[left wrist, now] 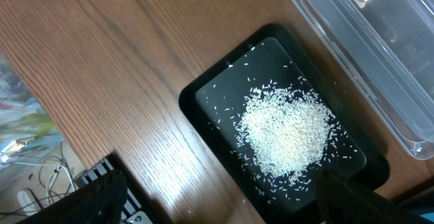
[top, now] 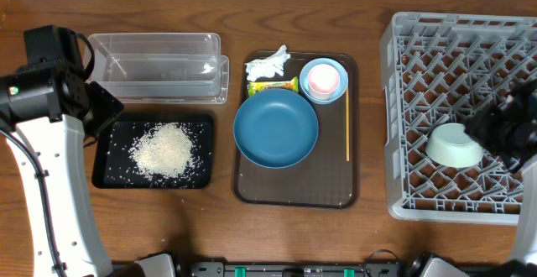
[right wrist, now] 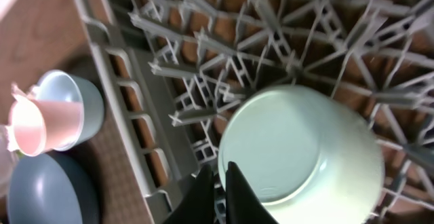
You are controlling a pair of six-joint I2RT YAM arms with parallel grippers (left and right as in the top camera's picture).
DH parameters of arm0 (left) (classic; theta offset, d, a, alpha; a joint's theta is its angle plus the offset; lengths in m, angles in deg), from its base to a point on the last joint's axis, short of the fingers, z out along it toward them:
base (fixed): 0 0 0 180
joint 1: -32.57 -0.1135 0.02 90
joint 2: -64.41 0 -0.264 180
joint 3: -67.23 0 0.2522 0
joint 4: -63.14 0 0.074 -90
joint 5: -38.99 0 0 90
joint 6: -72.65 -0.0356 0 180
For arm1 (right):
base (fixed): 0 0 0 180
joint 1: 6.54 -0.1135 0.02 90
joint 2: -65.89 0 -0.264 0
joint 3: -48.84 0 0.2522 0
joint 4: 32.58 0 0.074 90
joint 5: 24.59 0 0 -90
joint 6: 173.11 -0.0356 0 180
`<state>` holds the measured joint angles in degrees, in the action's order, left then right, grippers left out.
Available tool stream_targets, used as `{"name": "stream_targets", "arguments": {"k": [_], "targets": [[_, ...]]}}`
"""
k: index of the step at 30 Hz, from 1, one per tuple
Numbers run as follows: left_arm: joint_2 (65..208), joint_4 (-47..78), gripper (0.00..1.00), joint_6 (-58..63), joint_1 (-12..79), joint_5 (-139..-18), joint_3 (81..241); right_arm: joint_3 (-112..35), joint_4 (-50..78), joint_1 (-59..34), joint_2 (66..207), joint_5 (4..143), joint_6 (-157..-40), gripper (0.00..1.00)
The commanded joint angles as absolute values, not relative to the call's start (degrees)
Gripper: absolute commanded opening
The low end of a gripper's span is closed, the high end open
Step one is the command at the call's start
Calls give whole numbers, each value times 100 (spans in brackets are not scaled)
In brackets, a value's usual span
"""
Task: Sort waste into correct bins and load items into the dishwasher rack
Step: 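Carry the green bowl to the dish rack and place it upside down, then reach the right gripper back to the blue plate and grasp its rim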
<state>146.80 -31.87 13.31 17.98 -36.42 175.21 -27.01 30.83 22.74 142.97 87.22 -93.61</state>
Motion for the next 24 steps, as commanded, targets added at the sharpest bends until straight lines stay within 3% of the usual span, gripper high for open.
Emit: {"name": "stream_targets", "arguments": {"k": [1,9,19,24], "targets": [[14641,-3224,90,1340,1774,-3549,17538,-2603,3142,2160,14496,8405,-9532,3],[14641,-3224,90,1337,1774,-3551,17538,-2603,3743,2162,14635,7327,-10139,1],[14641,-3224,90,1337,1774,-3549,17538,-2688,4224,2162,14430,7224,-10150,2],[14641,-3224,90,1337,1774,-3549,17538,-2858,4366,2160,13953,7314,-10139,14]]}}
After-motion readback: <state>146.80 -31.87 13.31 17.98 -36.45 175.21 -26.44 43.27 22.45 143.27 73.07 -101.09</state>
